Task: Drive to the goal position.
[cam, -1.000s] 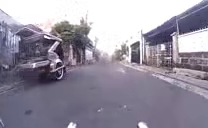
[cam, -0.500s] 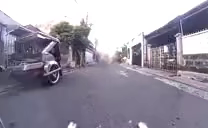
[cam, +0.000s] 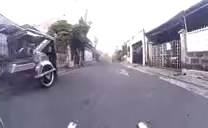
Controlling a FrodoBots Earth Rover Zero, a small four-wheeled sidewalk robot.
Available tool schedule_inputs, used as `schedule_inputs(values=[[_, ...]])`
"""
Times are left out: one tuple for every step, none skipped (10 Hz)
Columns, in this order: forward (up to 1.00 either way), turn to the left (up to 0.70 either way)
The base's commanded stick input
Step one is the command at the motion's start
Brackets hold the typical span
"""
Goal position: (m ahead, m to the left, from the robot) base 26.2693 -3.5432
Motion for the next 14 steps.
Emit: schedule_inputs(values=[[0.70,0.00],[0.70,0.00],[0.70,0.00],[0.70,0.00],[0.70,0.00],[0.70,0.00],[0.70,0.00],[0.70,0.00],[0.70,0.00],[0.70,0.00],[0.70,0.00],[0.70,0.00],[0.70,0.00],[0.70,0.00]])
